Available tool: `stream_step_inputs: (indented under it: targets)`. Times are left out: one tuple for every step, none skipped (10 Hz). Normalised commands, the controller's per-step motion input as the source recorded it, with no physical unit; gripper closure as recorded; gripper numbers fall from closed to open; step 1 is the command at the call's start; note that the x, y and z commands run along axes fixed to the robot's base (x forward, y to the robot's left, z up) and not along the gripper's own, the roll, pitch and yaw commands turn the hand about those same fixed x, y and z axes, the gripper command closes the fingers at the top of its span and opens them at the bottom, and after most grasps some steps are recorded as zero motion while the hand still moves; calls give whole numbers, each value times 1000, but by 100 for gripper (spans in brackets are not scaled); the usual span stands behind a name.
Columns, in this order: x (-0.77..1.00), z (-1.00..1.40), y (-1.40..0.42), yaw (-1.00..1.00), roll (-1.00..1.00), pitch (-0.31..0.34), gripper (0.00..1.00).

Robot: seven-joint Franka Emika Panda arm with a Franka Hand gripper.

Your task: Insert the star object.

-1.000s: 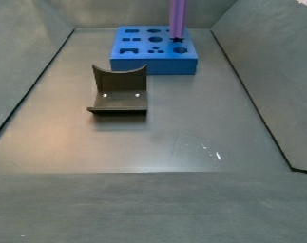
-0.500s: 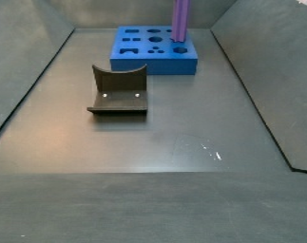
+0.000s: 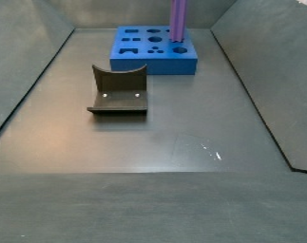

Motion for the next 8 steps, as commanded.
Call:
stream_step_inputs:
  targets:
    - [-234, -629, 23, 169, 70, -127, 100]
    - [-346, -574, 0, 220, 46, -159, 100]
    - [-329, -531, 0, 229, 0, -169, 100]
    - [-126, -654, 0, 223, 10, -139, 100]
    - [0, -951, -9, 103, 0, -147, 100]
    - [94, -1000, 0, 26, 0, -96, 100]
    - [283, -1000, 0, 0, 0, -30, 100]
    - [300, -1000, 0, 0, 31, 0, 100]
